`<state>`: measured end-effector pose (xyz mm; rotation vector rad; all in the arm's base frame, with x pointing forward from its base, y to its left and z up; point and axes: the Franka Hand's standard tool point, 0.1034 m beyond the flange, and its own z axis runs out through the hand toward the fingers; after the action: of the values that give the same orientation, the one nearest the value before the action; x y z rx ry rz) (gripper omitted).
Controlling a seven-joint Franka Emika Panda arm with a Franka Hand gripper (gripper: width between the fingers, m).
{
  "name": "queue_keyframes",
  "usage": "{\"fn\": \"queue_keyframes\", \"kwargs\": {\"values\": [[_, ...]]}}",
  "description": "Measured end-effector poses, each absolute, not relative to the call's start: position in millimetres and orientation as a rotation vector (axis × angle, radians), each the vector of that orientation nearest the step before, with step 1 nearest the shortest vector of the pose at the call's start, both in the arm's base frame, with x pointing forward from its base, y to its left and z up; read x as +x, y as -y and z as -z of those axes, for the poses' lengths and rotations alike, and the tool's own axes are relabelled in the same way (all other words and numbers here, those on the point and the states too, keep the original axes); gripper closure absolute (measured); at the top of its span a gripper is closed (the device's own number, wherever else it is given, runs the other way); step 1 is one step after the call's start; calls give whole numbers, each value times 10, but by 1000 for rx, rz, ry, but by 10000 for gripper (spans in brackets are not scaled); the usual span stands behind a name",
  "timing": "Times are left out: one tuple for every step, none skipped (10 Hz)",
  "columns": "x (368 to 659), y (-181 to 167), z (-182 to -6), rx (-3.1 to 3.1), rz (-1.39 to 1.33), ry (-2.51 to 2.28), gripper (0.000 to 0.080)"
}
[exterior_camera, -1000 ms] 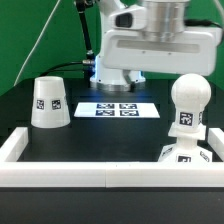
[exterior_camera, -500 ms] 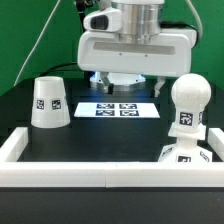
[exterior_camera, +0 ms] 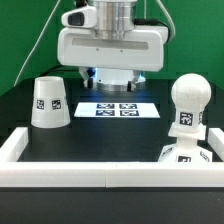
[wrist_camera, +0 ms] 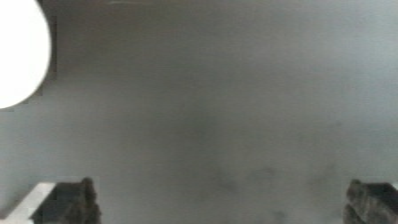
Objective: Assemble lamp
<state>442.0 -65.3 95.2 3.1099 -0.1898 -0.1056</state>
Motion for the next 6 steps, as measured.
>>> {"fn": "queue_keyframes", "kwargs": {"values": [[4314, 840, -1038, 3122, 91, 195, 101], [4243, 1002, -1094, 3128, 80, 214, 101], [4210, 1143, -1126, 3126, 73, 236, 101], [4183, 1247, -1135, 3122, 72, 263, 101], [4178, 1282, -1126, 3121, 74, 260, 101], [4170, 1338, -1118, 3121, 75, 249, 101]]}}
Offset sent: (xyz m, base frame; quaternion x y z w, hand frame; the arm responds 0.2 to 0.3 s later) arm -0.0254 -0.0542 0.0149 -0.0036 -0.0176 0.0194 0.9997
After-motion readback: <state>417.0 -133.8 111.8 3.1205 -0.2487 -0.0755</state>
